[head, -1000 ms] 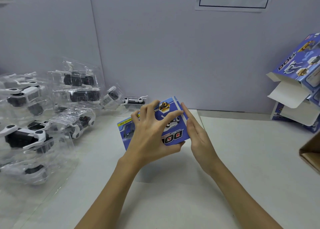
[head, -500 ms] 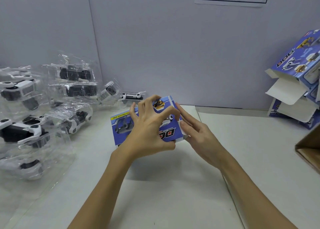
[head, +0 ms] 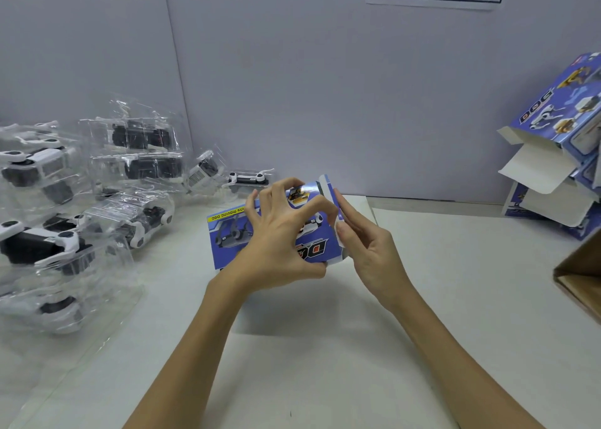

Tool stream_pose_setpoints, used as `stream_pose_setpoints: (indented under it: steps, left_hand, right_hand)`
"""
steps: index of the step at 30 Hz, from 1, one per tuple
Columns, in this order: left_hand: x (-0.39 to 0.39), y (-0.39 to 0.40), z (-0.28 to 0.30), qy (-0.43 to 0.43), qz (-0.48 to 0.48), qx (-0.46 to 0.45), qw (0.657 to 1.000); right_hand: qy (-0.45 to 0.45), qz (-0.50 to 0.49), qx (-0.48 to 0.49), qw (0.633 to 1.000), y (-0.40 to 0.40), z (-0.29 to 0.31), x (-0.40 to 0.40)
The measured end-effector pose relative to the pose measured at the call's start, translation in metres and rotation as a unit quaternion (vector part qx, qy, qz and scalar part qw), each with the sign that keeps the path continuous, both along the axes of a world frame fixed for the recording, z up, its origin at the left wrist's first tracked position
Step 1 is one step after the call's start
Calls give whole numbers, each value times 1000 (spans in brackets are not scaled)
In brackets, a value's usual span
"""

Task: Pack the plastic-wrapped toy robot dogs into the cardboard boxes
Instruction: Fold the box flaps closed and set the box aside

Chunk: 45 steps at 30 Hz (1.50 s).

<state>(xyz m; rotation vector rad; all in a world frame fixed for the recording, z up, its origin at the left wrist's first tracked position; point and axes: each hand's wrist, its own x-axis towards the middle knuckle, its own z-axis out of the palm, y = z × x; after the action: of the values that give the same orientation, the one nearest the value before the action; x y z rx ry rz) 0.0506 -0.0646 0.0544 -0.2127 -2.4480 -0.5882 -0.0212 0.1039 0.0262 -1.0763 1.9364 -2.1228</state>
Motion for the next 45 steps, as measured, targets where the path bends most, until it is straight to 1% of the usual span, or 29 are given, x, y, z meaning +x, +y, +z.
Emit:
stream_pose_setpoints:
  steps: [3, 9, 13, 15, 18, 20, 22, 24, 26, 29, 34, 36, 39, 41, 45]
  left_hand:
    - [-1, 1, -2, 12, 8, -11, 1000]
    - [-4, 4, -3, 34, 27, 2, 999]
    - [-5, 3, -4, 39, 28, 6, 999]
    - [-6, 2, -5, 44, 35, -9, 998]
    - [-6, 1, -9, 54, 40, -62, 996]
    - [-7, -1, -10, 61, 29, -87, 994]
    - [-8, 0, -11, 76, 17, -102, 992]
    - [-9, 6, -12, 90, 6, -121, 989]
    - [-11, 11, -14, 97, 1, -130, 987]
    - [-11, 11, -16, 103, -2, -126, 987]
    - [-11, 11, -16, 102, 5, -123, 987]
    - [-12, 11, -16, 108, 7, -115, 987]
    - [-12, 7, -16, 116, 4, -93, 989]
    - [-12, 5, -15, 113, -2, -85, 990]
    - [-13, 4, -16, 104, -16, -72, 992]
  right_hand:
    - [-1, -4, -6, 1000, -2, -2, 2]
    - [-14, 9, -21, 1000, -10, -9, 3]
    - [4, -4, -18, 1000, -11, -13, 4]
    - [14, -14, -15, 1000, -8, -14, 3]
    - [20, -35, -33, 999, -4, -10, 5]
    - [5, -64, -58, 996, -2, -6, 3]
    - [-40, -96, -79, 991, -2, -3, 0]
    - [-95, -97, -110, 985, -2, -2, -2]
    - [-114, -73, -131, 982, -1, -1, -3]
    - [-77, -37, -107, 991, 1, 1, -1]
    - [-6, -85, -65, 994, 1, -2, 0]
    - [-1, -68, -58, 996, -3, -1, 4]
    - [-10, -8, -43, 999, -10, -2, 11]
    - [7, 18, -21, 1000, -12, -2, 12]
    - [60, 13, 7, 998, -12, 0, 13]
